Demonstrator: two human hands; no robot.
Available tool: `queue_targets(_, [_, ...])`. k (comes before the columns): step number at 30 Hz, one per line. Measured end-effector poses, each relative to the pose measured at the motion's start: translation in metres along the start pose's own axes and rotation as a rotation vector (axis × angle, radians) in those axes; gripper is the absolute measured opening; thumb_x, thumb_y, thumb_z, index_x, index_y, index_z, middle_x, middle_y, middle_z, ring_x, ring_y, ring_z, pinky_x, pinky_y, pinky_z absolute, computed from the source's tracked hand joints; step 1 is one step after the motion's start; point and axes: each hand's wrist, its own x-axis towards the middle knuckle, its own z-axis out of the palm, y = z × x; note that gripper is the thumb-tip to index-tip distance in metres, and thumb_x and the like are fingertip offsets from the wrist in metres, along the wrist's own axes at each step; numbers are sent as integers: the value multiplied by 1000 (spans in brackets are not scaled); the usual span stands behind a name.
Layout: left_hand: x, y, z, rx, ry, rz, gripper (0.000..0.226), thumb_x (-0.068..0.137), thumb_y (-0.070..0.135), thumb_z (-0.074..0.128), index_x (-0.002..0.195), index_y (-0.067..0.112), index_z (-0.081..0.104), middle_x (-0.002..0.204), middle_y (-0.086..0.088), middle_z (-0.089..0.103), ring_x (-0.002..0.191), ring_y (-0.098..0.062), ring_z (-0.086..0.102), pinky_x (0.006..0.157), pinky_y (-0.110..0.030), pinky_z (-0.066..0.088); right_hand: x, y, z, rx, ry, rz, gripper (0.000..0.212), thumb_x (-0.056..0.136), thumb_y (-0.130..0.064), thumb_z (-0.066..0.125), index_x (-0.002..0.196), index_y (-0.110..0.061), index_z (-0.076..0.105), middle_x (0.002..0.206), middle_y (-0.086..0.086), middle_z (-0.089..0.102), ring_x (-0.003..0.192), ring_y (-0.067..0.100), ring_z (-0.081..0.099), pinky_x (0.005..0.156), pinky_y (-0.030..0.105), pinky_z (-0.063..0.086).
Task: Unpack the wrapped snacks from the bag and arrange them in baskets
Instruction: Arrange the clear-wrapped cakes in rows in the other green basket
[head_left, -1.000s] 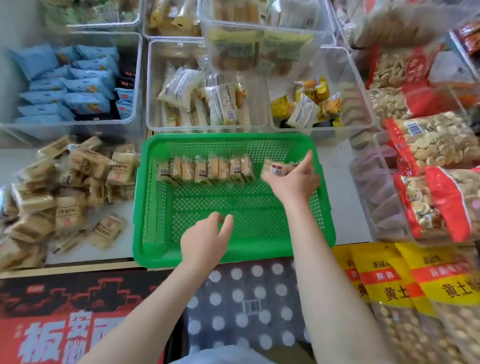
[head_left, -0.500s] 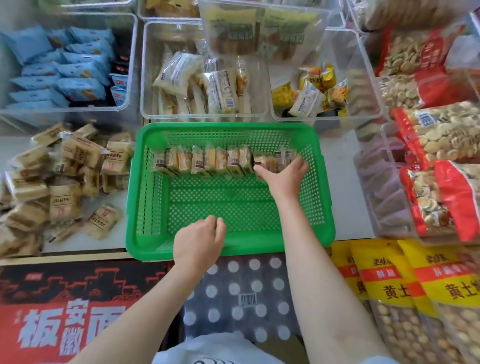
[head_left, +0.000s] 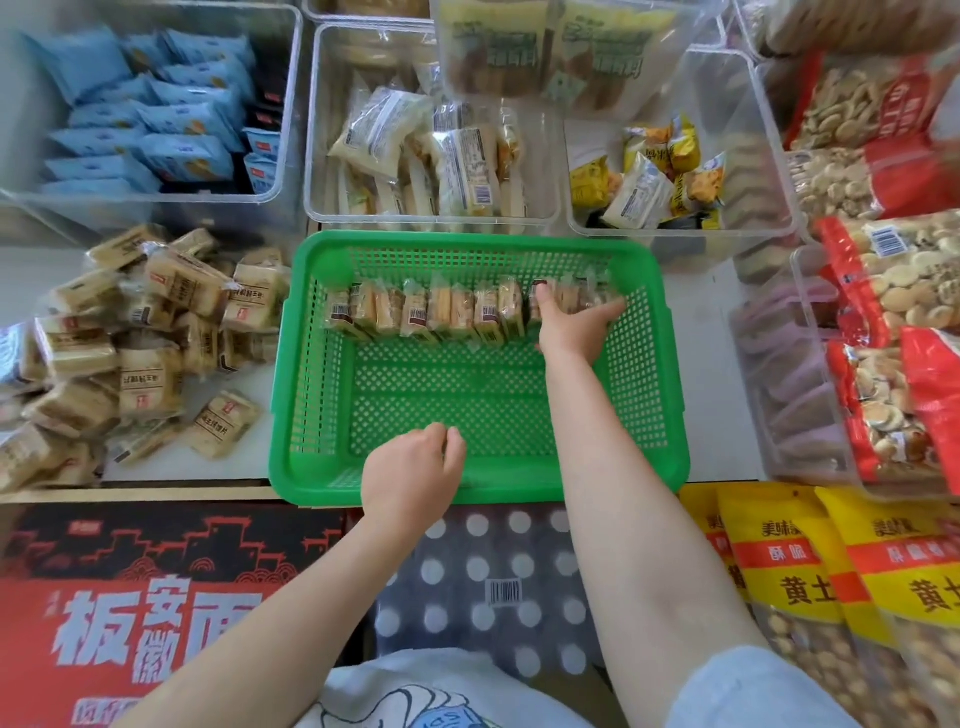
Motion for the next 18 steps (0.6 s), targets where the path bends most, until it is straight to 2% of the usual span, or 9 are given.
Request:
queue_targets(2, [0, -1, 1, 1, 8, 8, 41, 102, 33, 42, 67, 14, 47, 56, 3, 45, 54, -25, 50, 46, -32, 24, 5, -1, 0, -92, 32, -106, 96, 89, -42, 72, 156, -7, 12, 155, 15, 36, 132, 32, 52, 100, 38, 48])
queue_targets(4, [0, -2, 1, 3, 10, 16, 41, 102, 33, 43, 65, 15, 46, 54, 5, 41, 52, -24, 48, 45, -31, 22, 9, 1, 2, -259, 39, -147, 86, 95, -51, 61, 155, -10, 15, 154, 17, 36, 126, 34, 55, 86, 41, 51])
queue_targets(6, [-1, -2, 1, 0, 8, 18, 41, 101, 32, 44, 64, 16, 45, 53, 6, 39, 50, -23, 47, 44, -30, 22, 12, 4, 2, -449, 43, -189, 80, 98, -59, 46, 156, -14, 14, 146, 20, 47, 113, 38, 62, 71, 40, 46])
queue_targets(9, [-1, -2, 0, 0, 7, 20, 41, 101, 31, 45, 62, 17, 41, 52, 7, 38, 48, -20, 43, 43, -30, 21, 13, 3, 0, -593, 22, -245, 73, 103, -56, 36, 159, -19, 7, 143, 17, 54, 109, 37, 65, 70, 39, 49])
queue_targets(11, [-1, -1, 0, -3, 3, 25, 43, 100, 30, 45, 60, 19, 37, 51, 7, 38, 46, -18, 40, 42, -29, 19, 11, 7, -2, -663, -6, -298, 66, 105, -51, 33, 160, -27, 5, 134, 17, 60, 97, 34, 66, 70, 40, 54])
queue_targets(13, [-1, -1, -1, -7, -1, 29, 43, 100, 30, 46, 59, 19, 36, 51, 6, 38, 46, -18, 40, 42, -28, 18, 7, 16, -4, -753, -3, -413, 56, 108, -45, 30, 159, -31, 12, 112, 16, 63, 77, 30, 60, 60, 36, 49])
queue_targets(14, [-1, -1, 0, -7, -1, 31, 43, 100, 30, 46, 59, 19, 36, 51, 6, 38, 46, -19, 41, 42, -28, 18, 6, 21, -4, -787, 18, -476, 52, 108, -43, 30, 158, -31, 19, 108, 15, 61, 71, 27, 56, 55, 34, 43])
queue_targets(18, [-1, -1, 0, -1, -3, 29, 43, 100, 30, 46, 59, 18, 37, 51, 6, 38, 46, -19, 40, 42, -28, 19, 3, 37, -2, -800, 55, -599, 45, 107, -41, 36, 148, -24, 38, 114, 15, 56, 64, 25, 49, 46, 28, 30])
